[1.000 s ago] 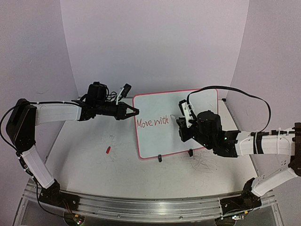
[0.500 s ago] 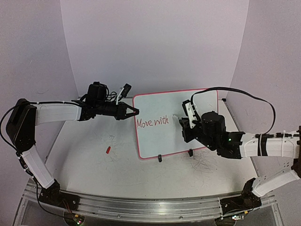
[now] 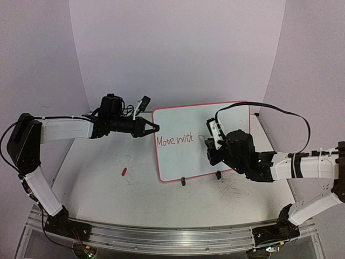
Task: Write a sentence on the whiteboard
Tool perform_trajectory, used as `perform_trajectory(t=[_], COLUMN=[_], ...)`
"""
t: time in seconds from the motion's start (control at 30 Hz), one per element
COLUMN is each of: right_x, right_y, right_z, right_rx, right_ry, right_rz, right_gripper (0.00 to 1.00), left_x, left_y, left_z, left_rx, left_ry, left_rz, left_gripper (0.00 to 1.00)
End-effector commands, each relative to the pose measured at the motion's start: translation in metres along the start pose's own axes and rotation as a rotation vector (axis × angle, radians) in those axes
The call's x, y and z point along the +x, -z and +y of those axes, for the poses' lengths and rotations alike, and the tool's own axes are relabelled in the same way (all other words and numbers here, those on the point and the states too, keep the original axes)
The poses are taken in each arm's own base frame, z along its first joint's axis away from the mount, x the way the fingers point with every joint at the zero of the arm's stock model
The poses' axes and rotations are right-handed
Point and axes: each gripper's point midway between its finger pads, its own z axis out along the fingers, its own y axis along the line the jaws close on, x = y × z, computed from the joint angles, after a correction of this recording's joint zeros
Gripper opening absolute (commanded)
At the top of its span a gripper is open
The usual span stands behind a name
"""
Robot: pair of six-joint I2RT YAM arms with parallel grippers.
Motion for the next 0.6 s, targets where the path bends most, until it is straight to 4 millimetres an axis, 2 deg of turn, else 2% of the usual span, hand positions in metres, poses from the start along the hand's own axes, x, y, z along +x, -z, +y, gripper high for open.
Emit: perform_trajectory(t=[0.0,0.23,0.57], right_x=[-0.0197,-0.0199,-0.0201], right_y=[-0.0024,-0.0039,-0.0098], right_z=[-0.0088,-0.0116,-0.0053], right_rx=[0.047,0.061,0.041], right_ry=[-0.045,-0.049,-0.045], right_rz=[-0.044,-0.045,-0.04], right_gripper=[0.0,0.0,0.0], left_x=[-0.0139,-0.0132,-0.0134], left_y=[0.0077,0.0071,0.0064], left_z=[0.0284,0.028,0.0274], left_rx=[-0.182,-0.181,-0.179], left_ry=[-0.095,-0.095,-0.095], left_rz=[-0.024,-0.021,-0.02], left_gripper=[0.0,0.0,0.0])
